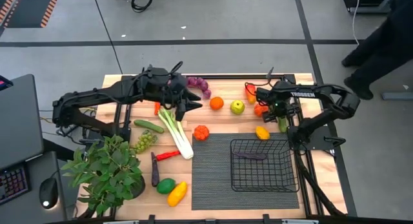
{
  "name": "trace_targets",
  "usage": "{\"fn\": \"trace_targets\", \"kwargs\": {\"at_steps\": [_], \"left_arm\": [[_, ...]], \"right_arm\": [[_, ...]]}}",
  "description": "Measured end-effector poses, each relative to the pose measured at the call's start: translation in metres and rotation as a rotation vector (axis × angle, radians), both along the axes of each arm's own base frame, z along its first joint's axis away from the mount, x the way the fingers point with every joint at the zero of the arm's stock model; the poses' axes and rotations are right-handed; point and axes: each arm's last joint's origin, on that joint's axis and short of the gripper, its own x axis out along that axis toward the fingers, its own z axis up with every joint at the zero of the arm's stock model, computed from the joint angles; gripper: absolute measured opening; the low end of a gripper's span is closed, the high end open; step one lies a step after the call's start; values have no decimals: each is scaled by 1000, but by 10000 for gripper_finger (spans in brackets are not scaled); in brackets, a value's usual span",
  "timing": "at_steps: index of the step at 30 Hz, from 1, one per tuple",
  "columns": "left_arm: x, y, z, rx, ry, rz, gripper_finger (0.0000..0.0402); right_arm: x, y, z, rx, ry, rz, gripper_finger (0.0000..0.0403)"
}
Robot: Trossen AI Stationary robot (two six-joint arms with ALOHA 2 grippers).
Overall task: Build produce basket
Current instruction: Put the right cucumber into the wire basket
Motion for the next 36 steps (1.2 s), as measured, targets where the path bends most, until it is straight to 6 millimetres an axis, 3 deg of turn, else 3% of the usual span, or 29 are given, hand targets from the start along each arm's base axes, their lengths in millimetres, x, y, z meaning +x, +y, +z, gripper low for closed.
{"fn": "trace_targets", "kwargs": {"at_steps": [7,15,23,29,36], "left_arm": [[-7,-1,5,-23,-5,9,172],[-10,-2,4,-36,11,12,172],[-10,-1,4,-44,13,41,172],[-10,0,4,-29,15,85,172],[-10,2,4,-25,16,157,172]], "right_arm": [[-5,3,-20,30,51,-31,239],[-7,4,-26,13,30,-30,230],[-6,4,-22,-25,-18,-36,148],[-5,5,-7,12,-106,17,126],[3,7,40,-84,-261,6,138]]}}
